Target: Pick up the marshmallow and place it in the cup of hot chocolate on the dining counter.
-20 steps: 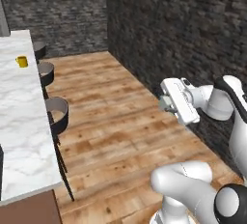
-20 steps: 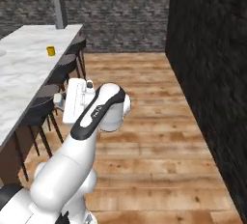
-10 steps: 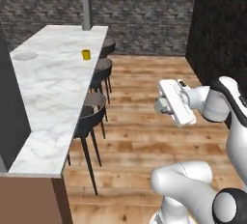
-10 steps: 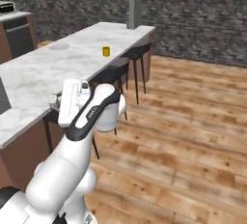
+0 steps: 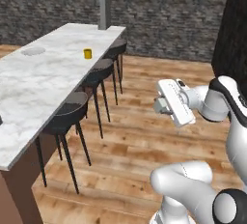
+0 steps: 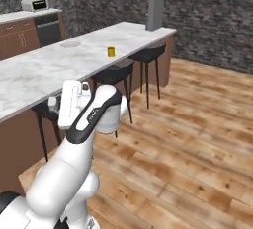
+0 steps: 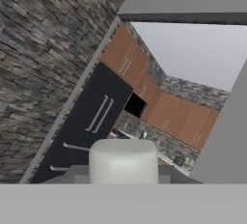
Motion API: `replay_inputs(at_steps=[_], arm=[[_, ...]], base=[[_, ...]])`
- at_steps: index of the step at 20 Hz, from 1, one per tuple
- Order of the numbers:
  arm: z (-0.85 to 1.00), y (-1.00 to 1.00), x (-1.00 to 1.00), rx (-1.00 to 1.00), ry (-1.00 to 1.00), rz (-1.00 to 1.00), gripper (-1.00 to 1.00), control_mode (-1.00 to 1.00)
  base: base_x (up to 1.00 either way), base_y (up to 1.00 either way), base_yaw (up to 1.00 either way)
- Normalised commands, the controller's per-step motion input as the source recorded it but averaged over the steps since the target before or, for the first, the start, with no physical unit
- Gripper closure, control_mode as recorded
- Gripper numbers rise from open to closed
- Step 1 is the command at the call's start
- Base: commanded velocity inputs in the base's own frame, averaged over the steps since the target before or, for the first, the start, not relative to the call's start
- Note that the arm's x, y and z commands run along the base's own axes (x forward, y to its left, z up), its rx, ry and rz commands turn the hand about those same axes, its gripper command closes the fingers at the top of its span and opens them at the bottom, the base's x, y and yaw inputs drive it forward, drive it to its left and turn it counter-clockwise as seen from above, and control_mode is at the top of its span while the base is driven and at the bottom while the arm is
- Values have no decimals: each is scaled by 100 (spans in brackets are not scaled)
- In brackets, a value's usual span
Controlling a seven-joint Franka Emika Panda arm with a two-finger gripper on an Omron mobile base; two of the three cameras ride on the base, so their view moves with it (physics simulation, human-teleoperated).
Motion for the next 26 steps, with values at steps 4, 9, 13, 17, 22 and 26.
replay_inputs(at_steps=[4, 9, 13, 17, 22, 26], arm=[[0, 0, 0, 0, 0, 0, 100, 100], [0, 0, 0, 0, 0, 0, 100, 100], [0, 0, 0, 0, 0, 0, 100, 100], [0, 0, 0, 0, 0, 0, 100, 100], [0, 0, 0, 0, 0, 0, 100, 100], [0, 0, 0, 0, 0, 0, 100, 100]], base=[[72, -100, 38], [99, -100, 37], [100, -100, 38], [100, -99, 41], [100, -94, 44], [88, -95, 47]])
